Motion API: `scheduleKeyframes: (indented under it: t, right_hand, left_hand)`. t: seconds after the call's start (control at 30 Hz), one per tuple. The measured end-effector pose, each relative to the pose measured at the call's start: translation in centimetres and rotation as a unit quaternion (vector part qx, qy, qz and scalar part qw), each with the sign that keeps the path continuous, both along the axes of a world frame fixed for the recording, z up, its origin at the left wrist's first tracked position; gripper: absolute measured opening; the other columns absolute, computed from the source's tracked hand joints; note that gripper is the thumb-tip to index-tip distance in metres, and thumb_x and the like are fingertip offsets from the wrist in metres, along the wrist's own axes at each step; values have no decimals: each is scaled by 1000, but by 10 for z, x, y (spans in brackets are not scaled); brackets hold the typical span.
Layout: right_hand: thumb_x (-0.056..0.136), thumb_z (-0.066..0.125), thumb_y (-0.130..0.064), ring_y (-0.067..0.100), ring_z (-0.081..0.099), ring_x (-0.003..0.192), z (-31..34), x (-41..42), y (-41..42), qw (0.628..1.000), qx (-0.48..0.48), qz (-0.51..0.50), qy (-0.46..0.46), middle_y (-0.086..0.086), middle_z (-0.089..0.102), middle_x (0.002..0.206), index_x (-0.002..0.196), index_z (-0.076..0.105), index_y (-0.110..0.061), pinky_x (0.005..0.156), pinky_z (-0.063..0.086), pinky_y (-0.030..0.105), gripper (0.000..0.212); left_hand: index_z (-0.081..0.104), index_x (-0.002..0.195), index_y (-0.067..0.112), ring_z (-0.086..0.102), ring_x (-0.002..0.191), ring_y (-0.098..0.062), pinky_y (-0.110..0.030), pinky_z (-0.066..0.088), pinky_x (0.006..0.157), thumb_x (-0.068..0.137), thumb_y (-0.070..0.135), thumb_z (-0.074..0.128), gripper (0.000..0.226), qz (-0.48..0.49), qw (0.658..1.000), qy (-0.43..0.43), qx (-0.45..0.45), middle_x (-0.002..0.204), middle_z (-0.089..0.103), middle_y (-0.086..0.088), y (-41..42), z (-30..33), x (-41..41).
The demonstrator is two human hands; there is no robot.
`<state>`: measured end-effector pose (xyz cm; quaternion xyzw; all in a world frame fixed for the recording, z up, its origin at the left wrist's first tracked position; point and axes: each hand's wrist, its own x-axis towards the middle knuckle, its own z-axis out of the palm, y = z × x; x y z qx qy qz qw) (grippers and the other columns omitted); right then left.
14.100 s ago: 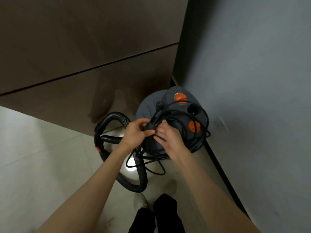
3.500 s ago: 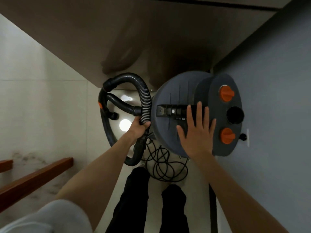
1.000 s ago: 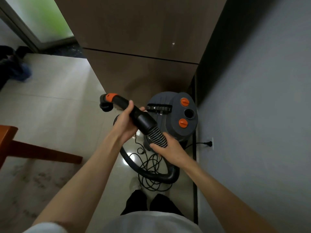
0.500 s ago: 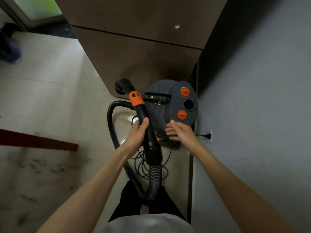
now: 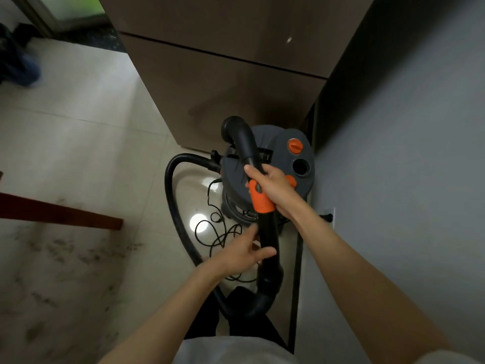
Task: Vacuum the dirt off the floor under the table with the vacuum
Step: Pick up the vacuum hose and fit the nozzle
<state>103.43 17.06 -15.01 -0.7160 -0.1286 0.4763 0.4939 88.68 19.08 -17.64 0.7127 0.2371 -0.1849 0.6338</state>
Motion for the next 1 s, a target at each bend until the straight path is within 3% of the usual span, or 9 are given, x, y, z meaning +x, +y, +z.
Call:
scheduleKeyframes:
  t: [0.07,0.13,0.27,0.33,0.43,0.57,0.73,0.87,1.0]
  right_hand:
    - [93,57,-26,14,57,62,7,-1,-7,1000,24,3,-8,6,62,72,88,61,-14,63,46,27,13]
    - [94,56,-18,13,56,57,15,1,-21,998,54,20,24,3,61,67,89,60,-10,59,46,24,10]
    - [91,59,-14,15,57,56,29,-5,-40,993,56,86,51,7,61,69,88,59,-7,60,48,26,7]
    - [89,63,-20,14,56,54,31,-18,-40,993,33,112,2,7,59,66,86,59,-8,57,47,25,13]
    - [79,69,-43,13,56,55,33,-34,-41,990,4,88,-115,3,59,68,93,58,-8,58,47,31,39]
    - [69,54,-68,12,62,74,45,-38,-46,956,1,124,-267,-3,60,81,99,55,-22,67,54,38,54]
    - [71,49,-67,6,53,49,57,-40,-38,953,31,121,-276,-5,54,61,92,55,-17,52,47,33,55]
    - [67,49,-71,14,58,61,61,-51,-36,945,9,116,-305,0,57,69,90,55,-17,60,51,40,58]
    - [68,53,-70,7,56,65,61,-61,-33,929,-21,133,-344,-7,55,69,88,52,-24,60,45,26,51]
  left_hand:
    - [57,113,9,61,101,-18,-35,49,94,94,18,54,21,-21,1000,-4,19,107,63,-7,16,9,-4]
    - [59,104,10,63,98,-21,-35,52,87,100,21,41,22,96,995,-6,8,102,64,-7,44,24,-3]
    - [41,130,17,63,100,-9,-31,54,83,99,42,27,42,335,935,-80,-83,117,57,0,102,58,10]
    - [32,140,26,51,119,-14,-42,46,97,95,54,22,54,327,928,-117,-136,135,46,1,115,71,23]
    - [47,130,35,48,126,-21,-42,46,95,88,63,22,56,279,936,-139,-166,137,50,-2,115,84,29]
    - [57,118,26,60,109,-23,-31,51,80,94,53,31,45,283,926,-193,-156,119,62,-9,106,84,16]
    - [56,93,20,54,77,-17,-22,45,51,90,42,35,30,294,915,-262,-88,92,52,-6,99,101,14]
    - [55,83,20,53,72,-16,-21,40,43,85,32,44,17,309,917,-250,-45,82,53,2,102,110,12]
    - [54,80,20,54,67,-14,-22,38,44,87,30,48,13,320,927,-190,-44,79,52,1,103,111,3]
